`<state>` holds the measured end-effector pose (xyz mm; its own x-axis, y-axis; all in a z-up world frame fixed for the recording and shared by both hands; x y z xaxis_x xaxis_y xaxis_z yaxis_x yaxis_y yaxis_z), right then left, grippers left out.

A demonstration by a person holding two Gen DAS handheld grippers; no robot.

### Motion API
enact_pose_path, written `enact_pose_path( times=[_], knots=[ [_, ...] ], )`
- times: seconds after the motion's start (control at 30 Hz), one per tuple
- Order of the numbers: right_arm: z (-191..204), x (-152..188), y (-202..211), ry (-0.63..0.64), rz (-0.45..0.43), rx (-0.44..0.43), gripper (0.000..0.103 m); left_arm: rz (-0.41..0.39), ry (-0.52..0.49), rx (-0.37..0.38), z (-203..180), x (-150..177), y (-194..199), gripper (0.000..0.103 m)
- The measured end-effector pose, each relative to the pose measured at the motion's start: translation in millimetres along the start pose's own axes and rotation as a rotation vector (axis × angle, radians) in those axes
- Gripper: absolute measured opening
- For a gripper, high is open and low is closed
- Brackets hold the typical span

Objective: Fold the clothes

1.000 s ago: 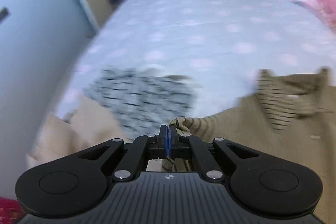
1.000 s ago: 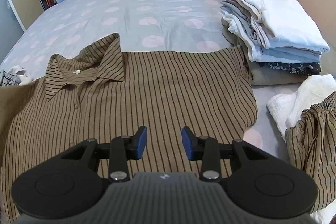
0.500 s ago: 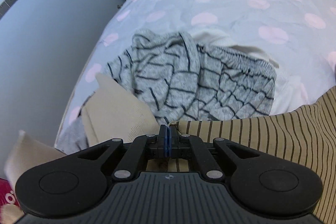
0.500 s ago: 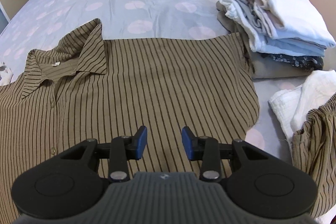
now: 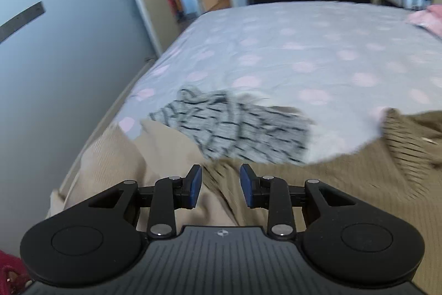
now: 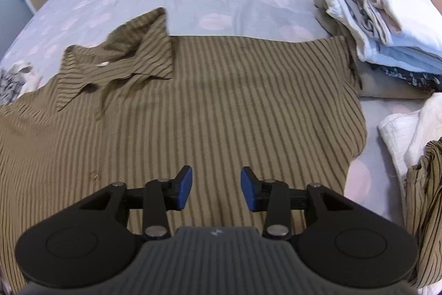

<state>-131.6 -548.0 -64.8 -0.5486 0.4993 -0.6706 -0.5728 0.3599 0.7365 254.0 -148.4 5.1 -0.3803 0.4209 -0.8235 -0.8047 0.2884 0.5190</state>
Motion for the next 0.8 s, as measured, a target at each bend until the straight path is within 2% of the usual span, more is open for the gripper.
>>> enact_pose_path(
  times=[0.1, 0.23, 0.43, 0.63, 0.8],
  knots=[
    [12, 10, 12, 0.037, -0.037, -0.03, 0.047, 0.008, 0.016, 0.08, -8, 17, 43, 0.028],
    [27, 26, 27, 0.055, -0.051, -0.077, 0.047, 0.117, 0.01, 0.159, -21, 58, 86, 0.028],
    [61, 54, 51, 0.108, -0.021, -0.164, 0.047, 0.253, -0.032, 0.222, -36, 131, 139, 0.028],
    [100, 104, 69, 0.134, -0.004, -0.227, 0.047, 0.387, -0.075, 0.284, -50, 203, 191, 0.028],
    [127, 144, 75, 0.161, 0.073, -0.277, 0.048, 0.442, -0.091, 0.308, -65, 247, 204, 0.028]
  ],
)
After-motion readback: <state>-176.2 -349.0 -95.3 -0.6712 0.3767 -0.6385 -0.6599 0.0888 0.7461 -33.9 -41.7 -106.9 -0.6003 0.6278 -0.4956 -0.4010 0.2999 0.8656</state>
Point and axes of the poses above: each gripper's, at about its wrist camera, not at the fingertips, and y roughly against the way its jaws point, z to its left, x to its underside, the point moved 2 cm from there along -y, roughly the way its jaws point, and after that the axes turned 12 degrees about -z, right-handed, at the moved point
